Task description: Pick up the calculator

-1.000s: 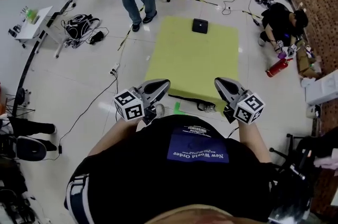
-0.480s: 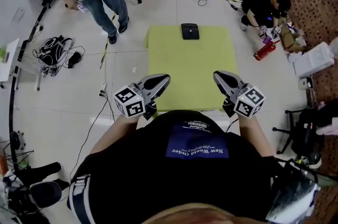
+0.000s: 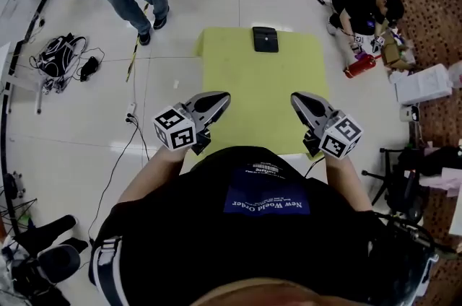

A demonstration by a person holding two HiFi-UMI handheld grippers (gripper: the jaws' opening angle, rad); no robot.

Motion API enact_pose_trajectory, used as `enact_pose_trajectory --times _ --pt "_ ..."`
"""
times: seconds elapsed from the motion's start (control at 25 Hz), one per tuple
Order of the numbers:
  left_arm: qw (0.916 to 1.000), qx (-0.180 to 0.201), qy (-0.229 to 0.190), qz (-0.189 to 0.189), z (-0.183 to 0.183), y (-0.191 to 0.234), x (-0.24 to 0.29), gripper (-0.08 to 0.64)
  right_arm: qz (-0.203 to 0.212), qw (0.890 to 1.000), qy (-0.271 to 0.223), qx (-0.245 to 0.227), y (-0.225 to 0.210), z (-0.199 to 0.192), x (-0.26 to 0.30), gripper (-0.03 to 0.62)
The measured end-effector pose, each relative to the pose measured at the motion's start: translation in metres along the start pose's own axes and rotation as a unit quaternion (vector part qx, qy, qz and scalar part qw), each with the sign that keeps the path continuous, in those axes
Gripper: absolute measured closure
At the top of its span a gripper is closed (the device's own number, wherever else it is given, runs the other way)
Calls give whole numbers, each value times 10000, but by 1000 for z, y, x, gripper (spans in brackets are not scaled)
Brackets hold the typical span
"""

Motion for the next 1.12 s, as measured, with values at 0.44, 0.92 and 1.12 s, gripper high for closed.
enact_pose_trajectory --times 0.44,0.92,1.12 --pt "9937 -347 168 1048 -21 37 95 554 997 9948 8 183 -110 -23 -7 607" --pt "9776 -866 841 1725 -40 140 182 422 1004 9939 -112 441 -164 -44 2 607" --pt "9622 -1280 1376 1973 -55 199 225 197 894 9945 -74 550 -165 -62 0 607"
Point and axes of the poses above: the fingertips, and each gripper's own axes: x forward along the fingers, y to its left, z out of its top, the point moved 1 cm from there along -x, backward along the fingers, and after that the axes turned 2 degrees about y, right-handed, at the moved point
